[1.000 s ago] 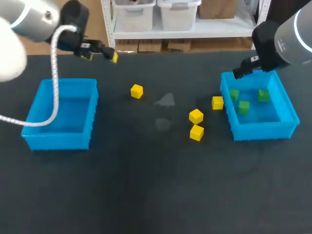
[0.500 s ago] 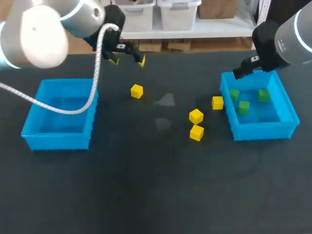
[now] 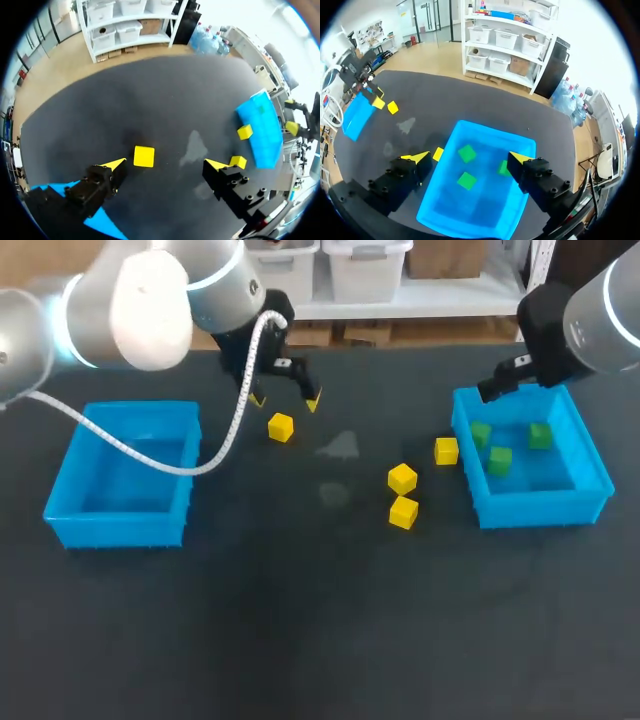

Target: Put the green cubes in the right bin and the yellow cubes in the left bin.

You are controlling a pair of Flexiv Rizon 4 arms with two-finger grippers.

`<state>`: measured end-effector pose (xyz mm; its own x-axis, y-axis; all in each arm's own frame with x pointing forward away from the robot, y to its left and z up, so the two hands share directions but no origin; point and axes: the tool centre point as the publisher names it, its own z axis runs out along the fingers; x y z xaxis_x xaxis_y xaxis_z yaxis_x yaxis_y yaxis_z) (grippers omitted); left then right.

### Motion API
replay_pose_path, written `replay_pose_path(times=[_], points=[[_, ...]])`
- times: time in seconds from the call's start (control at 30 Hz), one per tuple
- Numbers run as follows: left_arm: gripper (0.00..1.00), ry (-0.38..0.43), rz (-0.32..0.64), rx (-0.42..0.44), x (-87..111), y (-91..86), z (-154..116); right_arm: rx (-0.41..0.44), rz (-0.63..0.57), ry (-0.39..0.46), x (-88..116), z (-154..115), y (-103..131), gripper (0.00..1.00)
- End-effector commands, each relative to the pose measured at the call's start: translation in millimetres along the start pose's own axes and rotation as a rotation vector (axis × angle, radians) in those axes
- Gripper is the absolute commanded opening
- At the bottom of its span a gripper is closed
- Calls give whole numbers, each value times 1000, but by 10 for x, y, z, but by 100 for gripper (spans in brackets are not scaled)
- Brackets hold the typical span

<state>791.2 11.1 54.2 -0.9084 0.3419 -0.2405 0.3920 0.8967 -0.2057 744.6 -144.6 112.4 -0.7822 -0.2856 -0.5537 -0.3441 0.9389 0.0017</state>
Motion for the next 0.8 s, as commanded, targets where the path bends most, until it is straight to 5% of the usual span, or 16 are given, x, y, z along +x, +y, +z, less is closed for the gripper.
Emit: replay_pose_path(times=[0.03,0.8], points=[[100,65,8,1,-62,78,184,8,2,-8,22,-7,12,100],[100,173,37,-41,-69,185,462,8,2,-8,22,-7,12,100]])
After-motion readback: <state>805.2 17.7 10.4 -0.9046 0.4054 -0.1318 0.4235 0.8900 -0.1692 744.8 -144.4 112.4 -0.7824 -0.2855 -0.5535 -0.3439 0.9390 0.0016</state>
